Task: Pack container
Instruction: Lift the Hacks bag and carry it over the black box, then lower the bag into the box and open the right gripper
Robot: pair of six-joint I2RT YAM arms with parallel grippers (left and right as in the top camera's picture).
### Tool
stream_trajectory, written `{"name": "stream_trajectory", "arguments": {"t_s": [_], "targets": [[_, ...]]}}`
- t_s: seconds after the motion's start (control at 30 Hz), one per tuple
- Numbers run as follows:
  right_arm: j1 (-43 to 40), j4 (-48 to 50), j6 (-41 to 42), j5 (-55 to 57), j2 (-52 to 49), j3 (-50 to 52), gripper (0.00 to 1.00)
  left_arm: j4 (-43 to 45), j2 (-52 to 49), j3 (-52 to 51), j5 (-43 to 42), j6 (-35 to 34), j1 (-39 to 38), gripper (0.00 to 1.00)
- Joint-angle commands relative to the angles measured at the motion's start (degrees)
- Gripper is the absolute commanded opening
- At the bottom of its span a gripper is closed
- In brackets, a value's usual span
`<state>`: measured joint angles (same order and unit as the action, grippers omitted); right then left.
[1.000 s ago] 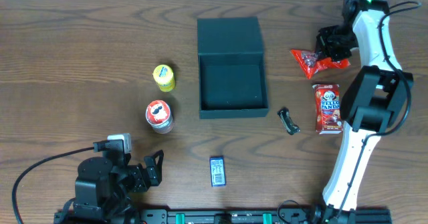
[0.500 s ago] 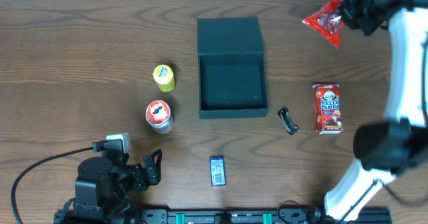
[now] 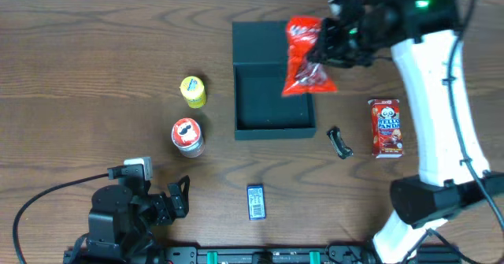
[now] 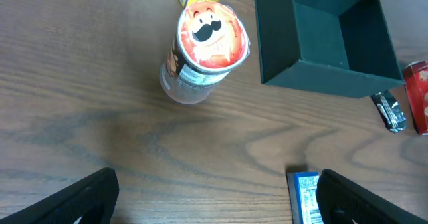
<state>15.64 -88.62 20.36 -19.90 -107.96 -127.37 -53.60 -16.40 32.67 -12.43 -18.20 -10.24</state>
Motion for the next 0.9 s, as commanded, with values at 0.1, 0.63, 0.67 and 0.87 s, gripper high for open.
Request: {"name": "stream_trajectory", "arguments": {"t_s": [0.1,0.63,0.67,0.87], "targets": [[2.6,0.3,2.1,6.6,-5.6,0.0,0.01,-0.2,-0.2,0.9,0.4,0.4,0.1,0.95],[2.8,3.5,2.7,4.7,-26.1,0.0,0.01,-0.1,-0.2,0.9,0.4,0.4,0.1,0.95],[2.8,3.7,2.7,4.7,-26.7,0.0,0.01,-0.2,-0.2,0.9,0.4,0.4,0.1,0.95],[3.1,5.3,1.8,4.7,-28.6,0.0,0.02,-0.1,-0.2,0.9,0.5,0.4,0.1,0.95]]}}
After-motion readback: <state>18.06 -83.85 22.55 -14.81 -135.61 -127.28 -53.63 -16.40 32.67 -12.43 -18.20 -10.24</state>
